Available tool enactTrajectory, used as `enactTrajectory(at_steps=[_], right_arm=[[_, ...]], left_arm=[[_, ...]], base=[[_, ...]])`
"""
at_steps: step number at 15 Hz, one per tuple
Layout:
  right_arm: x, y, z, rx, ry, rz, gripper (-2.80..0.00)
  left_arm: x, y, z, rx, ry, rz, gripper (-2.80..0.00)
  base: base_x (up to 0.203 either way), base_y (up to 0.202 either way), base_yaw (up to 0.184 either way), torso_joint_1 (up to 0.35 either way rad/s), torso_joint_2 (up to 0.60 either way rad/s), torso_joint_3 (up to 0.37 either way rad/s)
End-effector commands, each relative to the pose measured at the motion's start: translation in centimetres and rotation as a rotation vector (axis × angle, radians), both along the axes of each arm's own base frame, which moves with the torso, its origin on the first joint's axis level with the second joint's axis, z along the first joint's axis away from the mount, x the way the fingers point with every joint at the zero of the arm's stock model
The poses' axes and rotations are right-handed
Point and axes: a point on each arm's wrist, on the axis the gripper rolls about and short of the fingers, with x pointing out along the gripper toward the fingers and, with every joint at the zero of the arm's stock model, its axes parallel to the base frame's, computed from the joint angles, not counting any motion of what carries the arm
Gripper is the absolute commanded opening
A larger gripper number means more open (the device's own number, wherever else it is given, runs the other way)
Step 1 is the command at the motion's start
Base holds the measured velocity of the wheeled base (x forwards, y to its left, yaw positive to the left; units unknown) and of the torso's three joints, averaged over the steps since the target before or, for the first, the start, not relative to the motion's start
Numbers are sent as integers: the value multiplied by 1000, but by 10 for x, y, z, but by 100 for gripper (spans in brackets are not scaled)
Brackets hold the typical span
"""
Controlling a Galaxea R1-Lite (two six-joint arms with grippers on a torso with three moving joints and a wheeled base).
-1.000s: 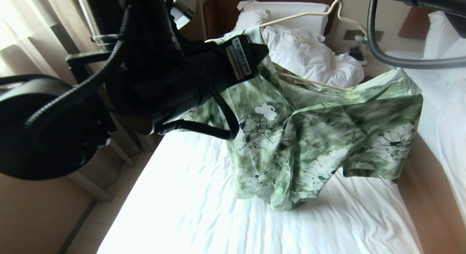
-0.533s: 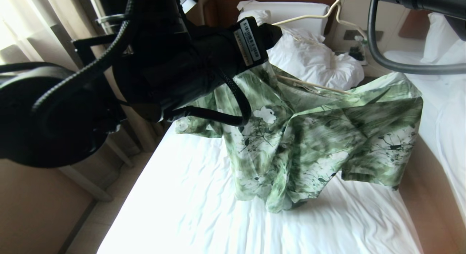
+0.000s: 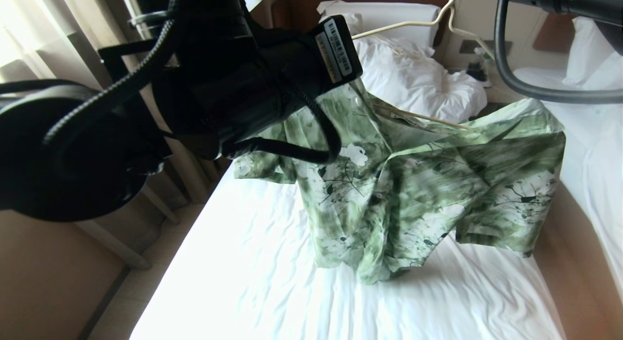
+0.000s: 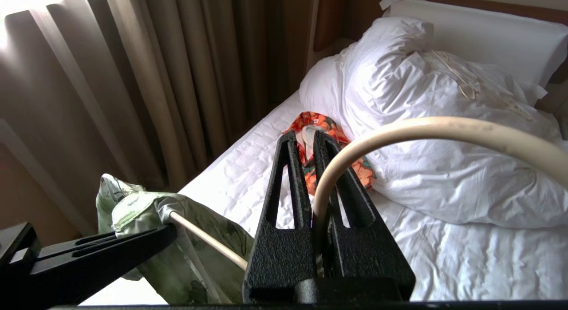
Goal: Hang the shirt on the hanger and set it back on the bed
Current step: Take the clothes hanger out of the clothes
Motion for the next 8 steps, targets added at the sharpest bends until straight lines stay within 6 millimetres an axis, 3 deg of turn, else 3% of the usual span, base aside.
enactTrajectory(at_steps=[1,4,8], right_arm=[[-3,-1,1,0,-3,1,-280],[0,-2,-2,-5,4,-10,-280],[5,-3,-5,-14,12,-23,-280]], left_arm=[[-2,3,0,-1,2,8,-280],[-8,19,8,-18,-11,37,-280],[-21,60,22,-9,-60,109,-280]], base=[[0,0,0,0,0,0],[0,0,0,0,0,0],[0,0,0,0,0,0]])
